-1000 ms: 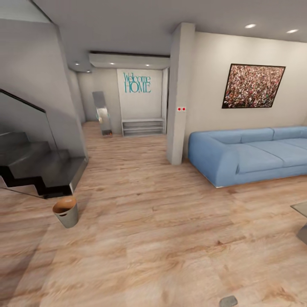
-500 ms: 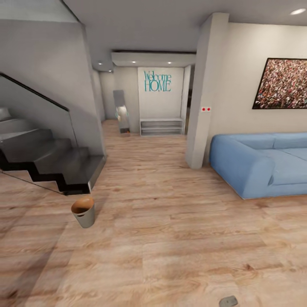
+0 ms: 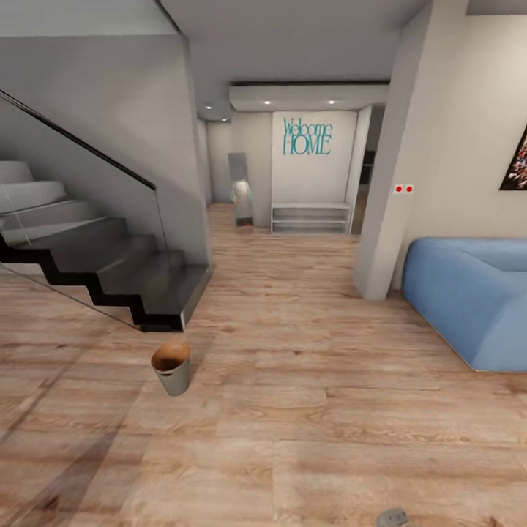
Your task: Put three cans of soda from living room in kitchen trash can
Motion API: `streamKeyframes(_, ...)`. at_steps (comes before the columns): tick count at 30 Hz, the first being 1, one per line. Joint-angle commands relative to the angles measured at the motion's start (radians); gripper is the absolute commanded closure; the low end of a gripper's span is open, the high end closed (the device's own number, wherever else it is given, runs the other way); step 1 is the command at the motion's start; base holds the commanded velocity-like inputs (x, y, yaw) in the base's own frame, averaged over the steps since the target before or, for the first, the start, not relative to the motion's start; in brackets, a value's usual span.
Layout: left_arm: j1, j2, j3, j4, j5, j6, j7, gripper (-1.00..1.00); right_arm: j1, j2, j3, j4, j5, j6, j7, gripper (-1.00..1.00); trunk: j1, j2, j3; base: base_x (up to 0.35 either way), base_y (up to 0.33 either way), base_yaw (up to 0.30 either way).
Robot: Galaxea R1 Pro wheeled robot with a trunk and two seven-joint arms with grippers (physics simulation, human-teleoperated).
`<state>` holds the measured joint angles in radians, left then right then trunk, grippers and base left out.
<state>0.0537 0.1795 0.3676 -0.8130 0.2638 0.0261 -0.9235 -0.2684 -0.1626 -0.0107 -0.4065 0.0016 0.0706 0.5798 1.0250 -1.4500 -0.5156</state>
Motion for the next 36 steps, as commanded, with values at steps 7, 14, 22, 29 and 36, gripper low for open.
streamKeyframes(7,0.0,0.0,-0.001,0.0,0.0,0.0,0.0,-1.0,0.0,0.0,0.0,0.0,0.0,0.0,0.0,-1.0,0.0,0.0,-0.003,0.344,0.02,0.253)
streamKeyframes(14,0.0,0.0,-0.001,0.0,0.0,0.001,0.0,-1.0,0.0,0.0,0.0,0.0,0.0,0.0,0.0,-1.0,0.0,0.0,-0.007,0.345,0.002,0.253)
streamKeyframes(22,0.0,0.0,-0.001,0.0,0.0,0.0,-0.002,-1.0,0.0,0.0,0.0,0.0,0.0,0.0,0.0,-1.0,0.0,0.0,-0.011,0.346,0.0,0.253)
streamKeyframes(29,0.0,0.001,0.002,0.0,0.0,-0.001,-0.056,-1.0,0.0,0.0,0.0,0.0,0.0,0.0,0.003,-1.0,0.0,0.0,-0.014,0.346,0.0,0.253)
streamKeyframes(36,0.0,0.001,0.003,0.0,-0.001,-0.005,-0.14,-1.0,0.0,-0.001,-0.001,-0.051,-0.003,0.003,0.032,-1.0,0.0,0.0,-0.018,0.346,0.0,0.252)
